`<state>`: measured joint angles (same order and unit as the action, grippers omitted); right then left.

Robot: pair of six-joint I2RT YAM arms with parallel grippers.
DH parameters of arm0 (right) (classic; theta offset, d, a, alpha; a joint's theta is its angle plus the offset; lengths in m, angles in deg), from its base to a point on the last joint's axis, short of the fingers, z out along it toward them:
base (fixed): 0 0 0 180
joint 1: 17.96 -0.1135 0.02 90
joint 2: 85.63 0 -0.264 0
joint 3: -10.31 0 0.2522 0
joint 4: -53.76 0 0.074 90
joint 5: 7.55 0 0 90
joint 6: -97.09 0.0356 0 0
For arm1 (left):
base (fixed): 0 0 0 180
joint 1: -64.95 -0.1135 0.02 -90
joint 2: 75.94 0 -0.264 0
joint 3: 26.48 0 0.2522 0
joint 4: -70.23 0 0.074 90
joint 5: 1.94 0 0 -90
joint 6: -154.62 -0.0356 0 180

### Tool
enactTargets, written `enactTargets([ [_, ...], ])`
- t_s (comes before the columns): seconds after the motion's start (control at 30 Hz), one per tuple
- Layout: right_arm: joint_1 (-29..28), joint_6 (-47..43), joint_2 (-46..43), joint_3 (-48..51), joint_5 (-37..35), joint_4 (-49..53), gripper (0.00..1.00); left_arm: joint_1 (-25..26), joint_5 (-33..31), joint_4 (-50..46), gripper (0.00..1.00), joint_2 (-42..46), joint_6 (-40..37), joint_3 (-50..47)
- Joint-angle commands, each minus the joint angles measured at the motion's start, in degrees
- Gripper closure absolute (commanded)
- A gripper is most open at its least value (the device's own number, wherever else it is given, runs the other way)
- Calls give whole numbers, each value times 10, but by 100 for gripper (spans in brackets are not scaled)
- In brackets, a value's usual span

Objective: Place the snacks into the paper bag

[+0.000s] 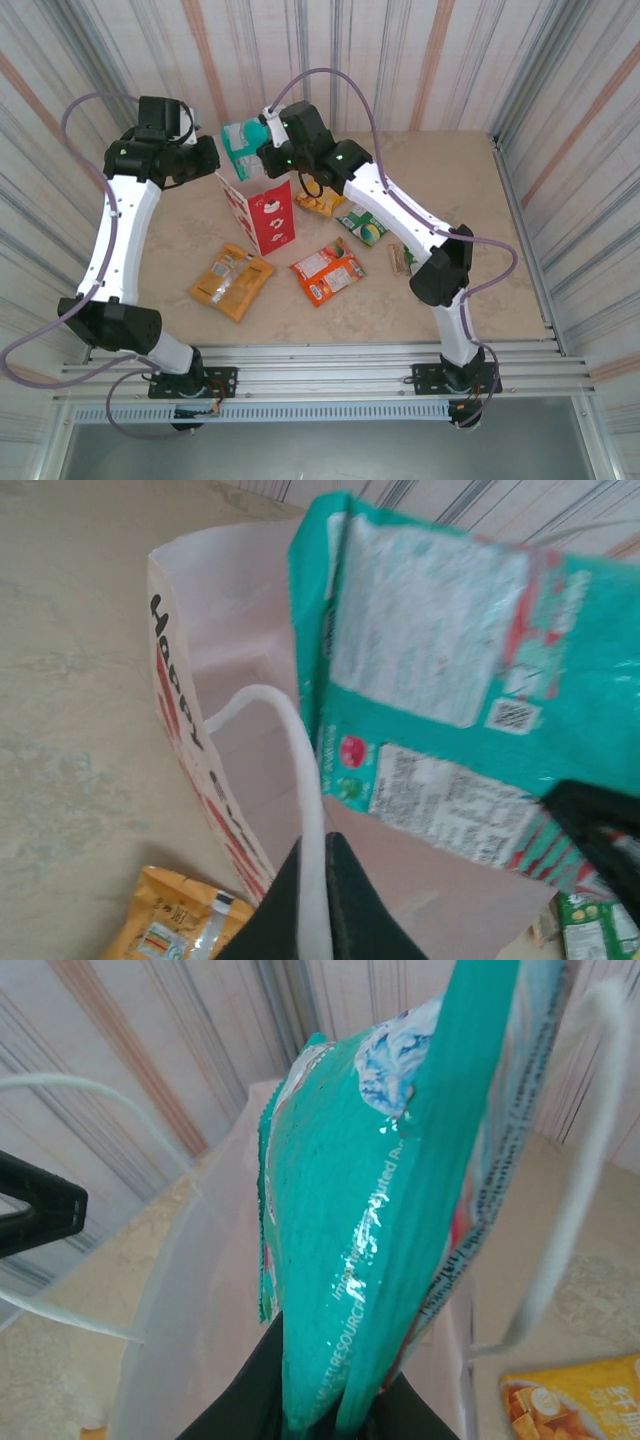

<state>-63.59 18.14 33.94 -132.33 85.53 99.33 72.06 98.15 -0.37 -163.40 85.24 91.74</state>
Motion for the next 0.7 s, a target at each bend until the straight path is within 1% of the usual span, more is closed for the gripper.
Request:
enactTargets([
  [0.0, 2, -6, 12, -36, 18, 3, 78, -5, 19, 16, 100, -3, -13, -3],
  [0.03, 3, -3, 14, -38, 21, 5, 73, -4, 24, 19, 100, -2, -16, -3],
  [0.13, 4, 5, 9, -45, 20, 16, 55, -4, 36, 24, 100, 1, -18, -7],
  [0.17, 3, 5, 3, -45, 18, 20, 52, -5, 38, 25, 100, 2, -19, -7],
  [0.23, 4, 4, -11, -45, 13, 32, 49, -4, 42, 24, 100, 3, -20, -10],
  [0.37, 3, 4, -53, -31, 5, 67, 48, -4, 45, 25, 100, 6, -23, -18],
  [0.43, 3, 12, -86, 6, 0, 76, 47, -5, 46, 25, 100, 9, -23, -23],
  [0.53, 3, 45, -157, 105, -5, 67, 47, -5, 45, 25, 100, 11, -26, -26],
  [0.57, 4, 64, -185, 151, -9, 58, 47, -5, 44, 24, 98, 12, -27, -25],
  [0.67, 7, 128, -264, 294, -13, 18, 47, -5, 39, 18, 69, 16, -26, -23],
])
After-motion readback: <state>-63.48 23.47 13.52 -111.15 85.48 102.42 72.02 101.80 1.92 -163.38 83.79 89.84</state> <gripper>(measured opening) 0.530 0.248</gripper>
